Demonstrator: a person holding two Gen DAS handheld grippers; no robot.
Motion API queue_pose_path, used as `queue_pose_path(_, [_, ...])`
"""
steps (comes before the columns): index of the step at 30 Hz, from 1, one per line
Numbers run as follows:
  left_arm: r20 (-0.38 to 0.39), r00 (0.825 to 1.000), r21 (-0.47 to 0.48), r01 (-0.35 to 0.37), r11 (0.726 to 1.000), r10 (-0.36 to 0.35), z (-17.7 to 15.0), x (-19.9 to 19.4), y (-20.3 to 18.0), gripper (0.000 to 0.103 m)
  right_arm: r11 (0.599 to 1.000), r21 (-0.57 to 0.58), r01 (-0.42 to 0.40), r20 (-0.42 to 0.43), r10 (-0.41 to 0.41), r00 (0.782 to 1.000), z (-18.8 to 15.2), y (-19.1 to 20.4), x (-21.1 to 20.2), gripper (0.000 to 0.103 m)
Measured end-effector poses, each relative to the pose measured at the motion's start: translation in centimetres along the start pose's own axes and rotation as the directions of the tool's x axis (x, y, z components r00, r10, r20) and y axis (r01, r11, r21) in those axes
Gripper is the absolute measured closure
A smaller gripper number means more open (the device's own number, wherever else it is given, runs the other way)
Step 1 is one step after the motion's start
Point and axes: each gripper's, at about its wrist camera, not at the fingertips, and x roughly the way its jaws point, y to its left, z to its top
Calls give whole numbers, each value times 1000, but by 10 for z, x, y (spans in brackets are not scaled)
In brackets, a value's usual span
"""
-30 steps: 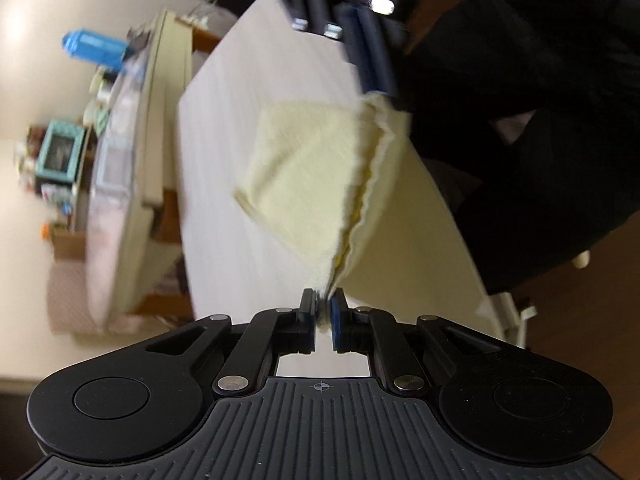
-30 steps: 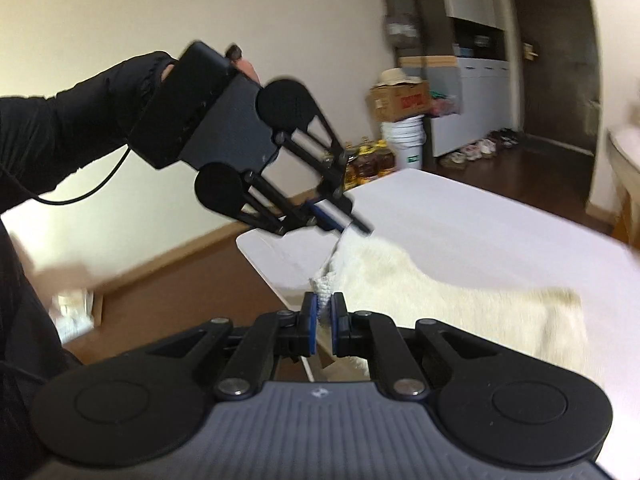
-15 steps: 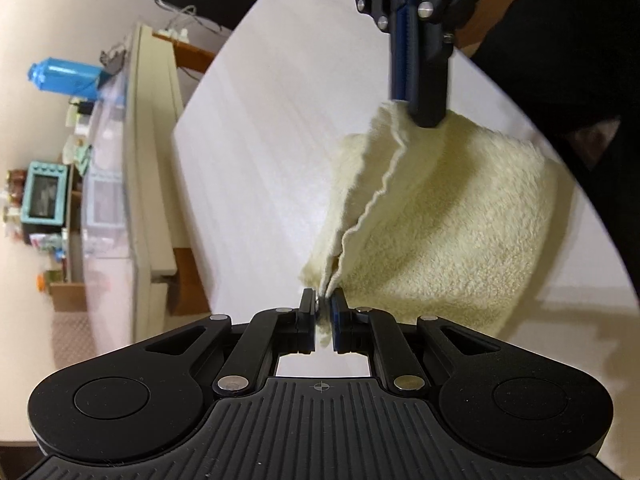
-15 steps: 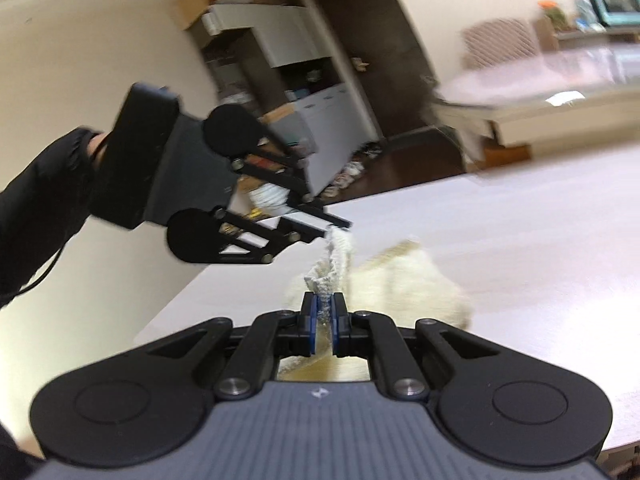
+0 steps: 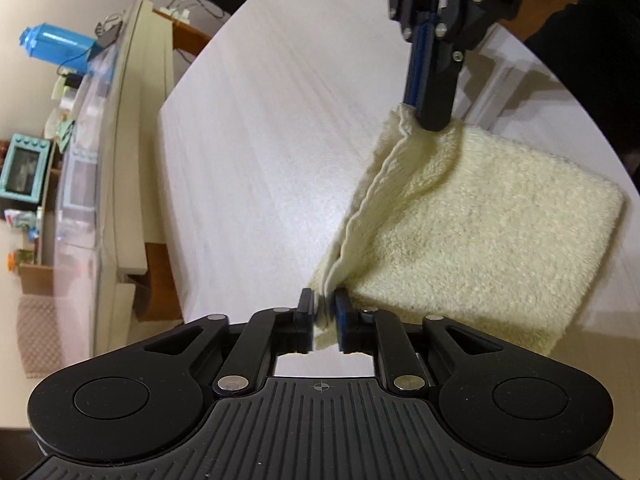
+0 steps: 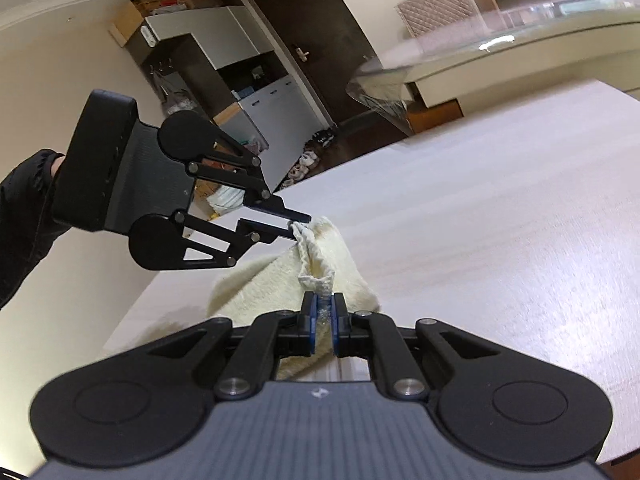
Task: Fold towel
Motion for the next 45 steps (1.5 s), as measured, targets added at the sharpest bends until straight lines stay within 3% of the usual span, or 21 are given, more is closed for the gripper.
queue_pose_path(2, [0,1000,-39,0,999,0,-2,2,3,73,1000,-1,17,15,-17,1000,-3,-1,-7,87])
queue_pose_path(4, [6,1000,-92,-9,996,10,-5,1,7,60,999,-6,32,33,-31,999,-2,-1,-10,87])
queue_pose_path(6, [11,1000,-131,-10,991,11,-9,-1,11,57,998,-30,52,56,-50,997,0,3,-12,87])
queue_pose_path(9, [7,999,-211,-31,977,34,-21,-6,15,52,988,-146,51,72,-40,997,3,22,-14,83])
queue_pose_path(11, [6,999,-305,-39,951,43,-31,-11,20,50,971,-236,35,64,-21,998,4,35,-10,80])
queue_pose_path(13, [17,999,-406,-38,913,49,-41,-19,23,49,956,-290,32,50,-18,999,4,42,-1,80])
queue_pose_path(17, [96,993,-626,4,780,72,-61,-40,26,49,937,-346,48,4,-50,999,3,47,15,80])
queue_pose_path(20, [163,984,-700,65,711,70,-63,-47,17,48,934,-350,71,-34,-88,996,2,42,26,81])
queue_pose_path(24, [147,988,-706,65,705,56,-57,-32,0,47,926,-370,74,-48,-98,994,-1,44,27,81])
queue_pose_path(26, [139,986,-707,37,706,88,-56,-28,-6,42,924,-375,75,-44,-98,994,-1,45,24,81])
queue_pose_path(30, [108,982,-746,-25,665,158,-64,-42,-6,44,914,-403,49,-30,-67,997,-3,54,8,80])
queue_pose_path(31, [100,979,-763,-40,645,179,-68,-49,-8,42,907,-420,29,-36,-48,998,-4,57,4,80])
queue_pose_path(33, [75,971,-813,-72,578,227,-76,-70,-16,35,886,-463,-3,-54,-25,998,-12,66,-5,80])
queue_pose_path(35, [56,968,-854,-81,514,246,-84,-85,-28,34,866,-499,-27,-85,-18,996,-21,75,-11,80])
queue_pose_path(38, [33,970,-894,-79,440,242,-92,-95,-49,34,841,-538,-62,-132,-11,991,-36,87,-14,80])
queue_pose_path(41, [15,973,-919,-77,387,229,-95,-96,-70,34,841,-536,-82,-158,-4,987,-43,92,-10,80])
queue_pose_path(45, [1,969,-935,-87,344,247,-100,-83,-73,34,848,-523,-86,-176,-9,984,-48,100,-1,80])
